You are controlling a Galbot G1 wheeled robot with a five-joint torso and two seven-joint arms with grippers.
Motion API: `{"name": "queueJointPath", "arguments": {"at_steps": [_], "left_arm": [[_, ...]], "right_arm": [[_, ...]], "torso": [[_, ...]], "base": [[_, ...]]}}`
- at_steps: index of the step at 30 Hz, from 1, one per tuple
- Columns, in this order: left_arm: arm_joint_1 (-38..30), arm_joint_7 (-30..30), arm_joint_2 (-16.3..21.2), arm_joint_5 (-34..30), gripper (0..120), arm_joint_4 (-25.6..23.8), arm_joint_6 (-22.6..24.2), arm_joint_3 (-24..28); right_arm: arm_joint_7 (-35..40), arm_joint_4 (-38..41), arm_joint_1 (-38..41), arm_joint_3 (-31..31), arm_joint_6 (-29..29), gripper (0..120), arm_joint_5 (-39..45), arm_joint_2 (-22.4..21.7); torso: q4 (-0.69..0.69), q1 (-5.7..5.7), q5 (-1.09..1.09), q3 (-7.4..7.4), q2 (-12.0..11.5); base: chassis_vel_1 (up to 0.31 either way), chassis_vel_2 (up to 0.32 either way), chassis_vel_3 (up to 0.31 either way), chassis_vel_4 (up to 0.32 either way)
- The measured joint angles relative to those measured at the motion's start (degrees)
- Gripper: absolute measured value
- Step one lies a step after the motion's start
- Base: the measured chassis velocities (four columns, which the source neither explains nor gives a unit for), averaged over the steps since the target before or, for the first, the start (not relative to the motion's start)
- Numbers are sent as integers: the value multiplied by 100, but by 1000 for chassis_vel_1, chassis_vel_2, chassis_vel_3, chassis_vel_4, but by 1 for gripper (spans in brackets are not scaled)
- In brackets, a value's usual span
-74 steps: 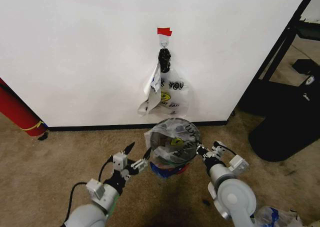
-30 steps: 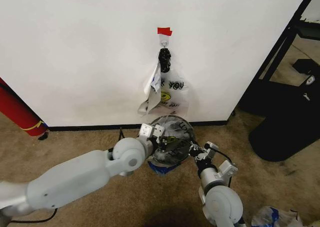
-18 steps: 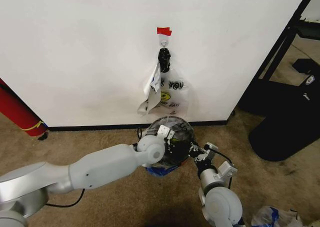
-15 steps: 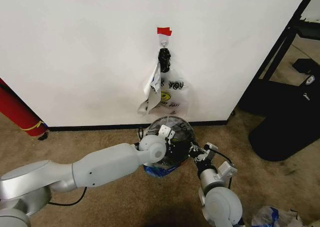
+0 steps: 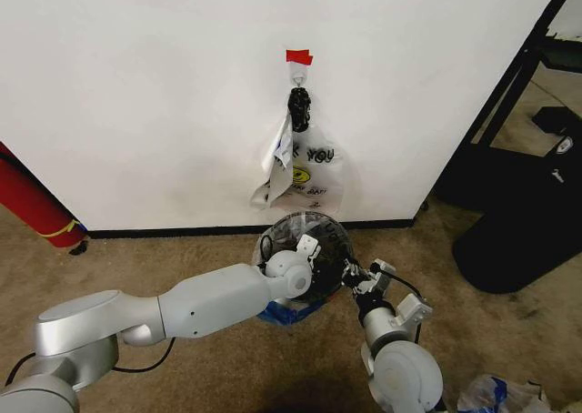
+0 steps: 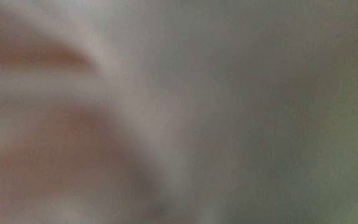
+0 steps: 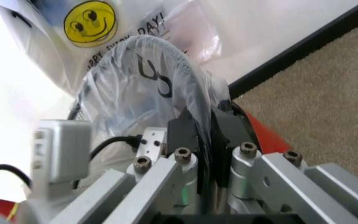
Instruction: Pick up the garbage bag from the wall and place it over the trash bin.
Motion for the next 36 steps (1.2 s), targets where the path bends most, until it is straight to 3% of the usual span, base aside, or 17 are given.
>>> {"name": "queueJointPath", "arguments": {"at_steps": [12,22,28,36], "left_arm": [[151,224,-203,79,0,273,-41,-19],[113,210,-234,-50,0,205,-41,-66],[115,80,-4,-264,0,-312,-50,-214],[113,-163,573,-505,0,-1506,-194,-502]], "right_arm": [[23,-17,40,8,-52,1,173,-36],[-127,-170,83,60,27,1,156,-39],[-156,-391,181,148,141,1,231,-16],[-139,-484,262,224,162,1,277,-52]], "torso": [[0,0,0,0,1],[0,-1,0,0,1],[0,-1,0,0,1],[0,-1,-1,0,1]], "base": [[0,0,0,0],[0,0,0,0],[0,0,0,0],[0,0,0,0]]}}
